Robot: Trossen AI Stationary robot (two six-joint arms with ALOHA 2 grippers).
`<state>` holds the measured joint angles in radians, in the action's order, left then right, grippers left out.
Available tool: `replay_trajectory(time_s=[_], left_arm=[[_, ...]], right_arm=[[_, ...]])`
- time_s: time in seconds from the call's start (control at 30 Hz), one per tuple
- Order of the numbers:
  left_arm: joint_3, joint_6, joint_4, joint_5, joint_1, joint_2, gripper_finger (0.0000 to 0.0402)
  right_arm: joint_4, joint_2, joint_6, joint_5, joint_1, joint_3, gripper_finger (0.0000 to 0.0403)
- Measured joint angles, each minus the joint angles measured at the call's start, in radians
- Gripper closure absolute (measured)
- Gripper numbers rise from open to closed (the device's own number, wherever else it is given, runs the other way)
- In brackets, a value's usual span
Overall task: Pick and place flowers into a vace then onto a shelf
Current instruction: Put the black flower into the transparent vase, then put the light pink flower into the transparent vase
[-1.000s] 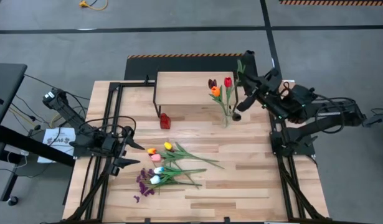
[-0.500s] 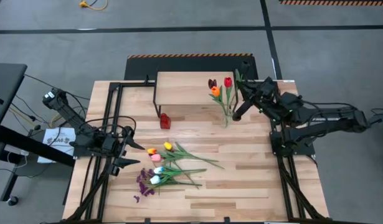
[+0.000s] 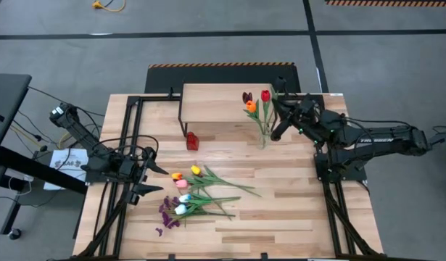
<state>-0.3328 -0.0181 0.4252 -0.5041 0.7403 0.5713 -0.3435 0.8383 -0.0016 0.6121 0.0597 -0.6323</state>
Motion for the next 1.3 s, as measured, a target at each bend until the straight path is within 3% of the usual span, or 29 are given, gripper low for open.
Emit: replay_trajectory(time_s=[0.2,0.4,0.83,1.3], left_arm=[[0.000,0.007,-0.001,0.000,0.000,0.000,0.0180],[0.000,0.002,-0.002,0.000,0.000,0.000,0.0180],[0.000,0.001,-0.002,0.000,0.000,0.000,0.0180],[0.000,0.003,-0.002,0.000,0.000,0.000,0.0180]], right_arm=[[0.029,-0.001,0.012,-0.010,0.000,-0.001,0.0338],[0.220,-0.002,0.055,-0.016,0.000,-0.049,0.0307],[0.689,-0.002,0.154,-0.041,0.000,-0.222,0.0303],[0.622,-0.001,0.125,-0.030,0.001,-0.237,0.0281]])
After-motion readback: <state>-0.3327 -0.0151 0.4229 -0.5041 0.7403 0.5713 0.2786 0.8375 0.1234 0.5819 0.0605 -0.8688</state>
